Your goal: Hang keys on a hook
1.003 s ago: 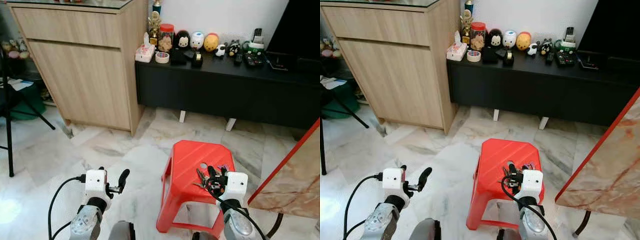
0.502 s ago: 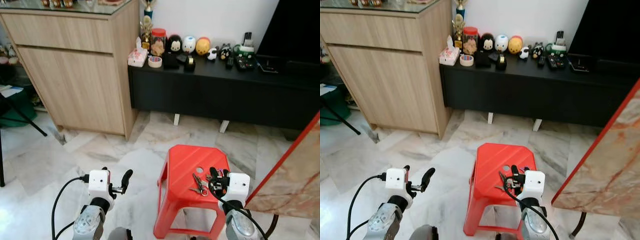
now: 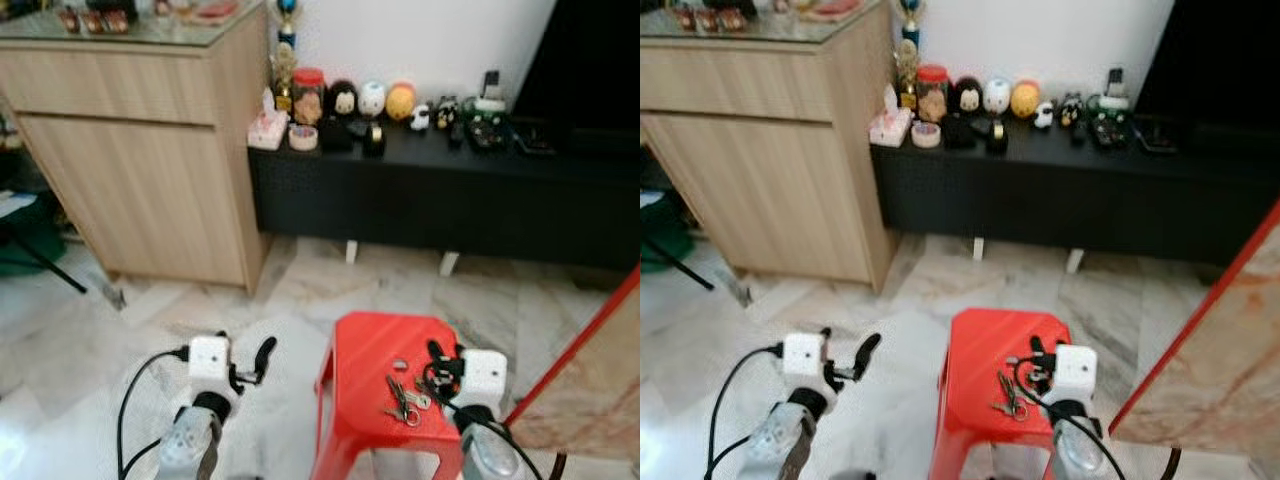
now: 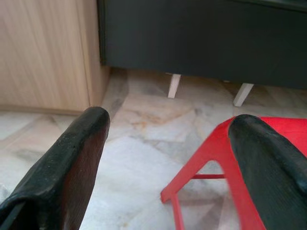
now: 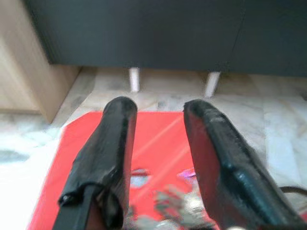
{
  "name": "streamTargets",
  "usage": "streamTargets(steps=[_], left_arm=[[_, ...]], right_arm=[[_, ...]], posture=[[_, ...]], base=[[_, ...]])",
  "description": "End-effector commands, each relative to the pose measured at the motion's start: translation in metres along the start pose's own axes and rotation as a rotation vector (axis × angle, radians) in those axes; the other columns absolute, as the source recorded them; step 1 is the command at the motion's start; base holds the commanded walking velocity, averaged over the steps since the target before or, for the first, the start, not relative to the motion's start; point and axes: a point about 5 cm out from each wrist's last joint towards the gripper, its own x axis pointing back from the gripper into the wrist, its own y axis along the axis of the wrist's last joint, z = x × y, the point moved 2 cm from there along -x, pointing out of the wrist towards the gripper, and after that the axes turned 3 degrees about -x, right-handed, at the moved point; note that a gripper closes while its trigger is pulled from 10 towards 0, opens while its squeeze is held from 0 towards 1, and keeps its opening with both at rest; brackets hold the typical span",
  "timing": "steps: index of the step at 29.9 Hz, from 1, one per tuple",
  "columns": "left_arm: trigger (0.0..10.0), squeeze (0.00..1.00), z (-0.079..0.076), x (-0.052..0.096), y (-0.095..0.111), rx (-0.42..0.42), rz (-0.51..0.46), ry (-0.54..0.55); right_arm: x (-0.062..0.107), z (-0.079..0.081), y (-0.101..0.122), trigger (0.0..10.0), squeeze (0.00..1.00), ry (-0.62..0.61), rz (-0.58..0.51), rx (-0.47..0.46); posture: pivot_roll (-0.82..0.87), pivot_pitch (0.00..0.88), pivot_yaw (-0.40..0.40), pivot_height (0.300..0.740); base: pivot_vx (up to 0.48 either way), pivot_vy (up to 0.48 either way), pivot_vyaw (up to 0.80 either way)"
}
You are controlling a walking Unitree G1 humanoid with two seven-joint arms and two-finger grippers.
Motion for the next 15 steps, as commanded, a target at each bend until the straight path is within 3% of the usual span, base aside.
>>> streamTargets(steps=[1,5,9,15], left_arm=[[10.0,0.00,0.000,0.002,-0.005,0.001,0.018,0.007],[10.0,0.00,-0.002,0.003,-0.006,0.003,0.020,0.002],[10.0,0.00,-0.003,0.003,-0.006,0.004,0.019,0.000],[10.0,0.00,-0.001,0.002,-0.005,0.007,0.014,0.007]], right_arm=[[0.003,0.001,-0.014,10.0,0.00,0.025,0.089,0.033],[0.004,0.000,-0.020,10.0,0.00,0.036,0.127,0.113],[-0.002,-0.001,-0.013,10.0,0.00,0.034,0.100,0.065],[-0.007,0.002,-0.002,10.0,0.00,0.043,0.045,0.074]], posture=[[0.02,0.009,-0.071,0.644],[0.01,0.012,-0.072,0.644],[0.02,0.015,-0.072,0.644],[0.02,0.017,-0.075,0.644]], base=[[0.000,0.000,0.00],[0.000,0.000,0.00],[0.000,0.000,0.00],[0.000,0.000,0.00]])
